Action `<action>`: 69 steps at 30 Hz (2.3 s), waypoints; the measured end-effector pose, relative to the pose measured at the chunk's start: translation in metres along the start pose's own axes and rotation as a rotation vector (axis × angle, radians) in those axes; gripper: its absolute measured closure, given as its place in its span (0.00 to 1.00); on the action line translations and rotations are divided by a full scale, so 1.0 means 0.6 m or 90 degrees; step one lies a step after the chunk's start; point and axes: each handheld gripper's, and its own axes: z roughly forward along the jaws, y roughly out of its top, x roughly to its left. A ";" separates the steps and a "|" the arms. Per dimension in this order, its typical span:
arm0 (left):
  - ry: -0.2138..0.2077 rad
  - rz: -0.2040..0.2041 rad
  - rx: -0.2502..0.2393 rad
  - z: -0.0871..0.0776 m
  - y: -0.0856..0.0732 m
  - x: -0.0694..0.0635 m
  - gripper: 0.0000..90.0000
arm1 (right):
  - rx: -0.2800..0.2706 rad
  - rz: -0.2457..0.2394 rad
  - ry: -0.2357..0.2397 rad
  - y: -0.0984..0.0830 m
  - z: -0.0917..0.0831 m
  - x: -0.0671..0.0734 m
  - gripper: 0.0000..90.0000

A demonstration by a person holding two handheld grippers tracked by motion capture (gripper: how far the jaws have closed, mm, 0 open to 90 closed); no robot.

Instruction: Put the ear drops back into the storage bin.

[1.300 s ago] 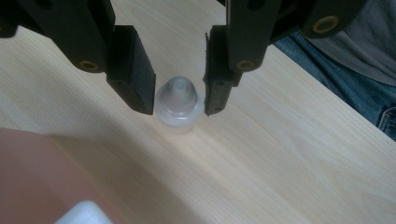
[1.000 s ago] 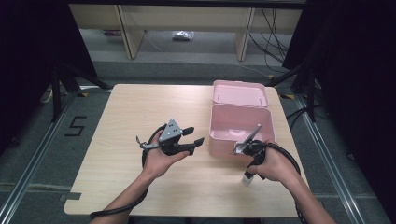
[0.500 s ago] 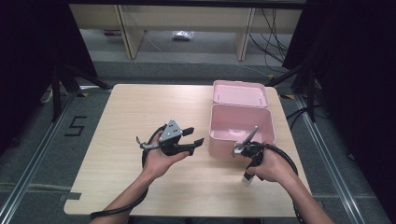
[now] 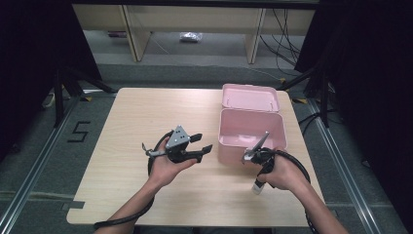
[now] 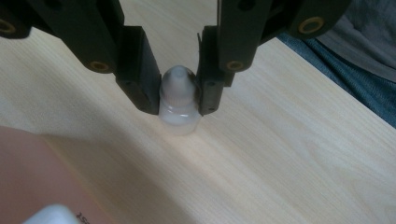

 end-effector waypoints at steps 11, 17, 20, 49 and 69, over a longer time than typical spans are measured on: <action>-0.001 -0.001 0.003 0.001 -0.005 -0.001 0.47 | -0.001 0.004 0.001 -0.001 -0.002 0.001 0.80; -0.001 -0.002 0.003 0.002 -0.006 -0.002 0.47 | -0.017 -0.001 0.002 -0.003 -0.007 0.000 0.80; -0.001 -0.004 0.004 0.002 -0.007 -0.002 0.47 | -0.020 0.021 -0.001 -0.006 -0.013 0.001 0.80; -0.007 -0.002 0.004 0.005 -0.007 -0.007 0.47 | -0.085 0.047 -0.007 -0.037 -0.086 -0.033 0.80; -0.011 0.002 0.005 0.008 -0.004 -0.010 0.47 | -0.094 0.068 -0.015 -0.039 -0.128 -0.050 0.80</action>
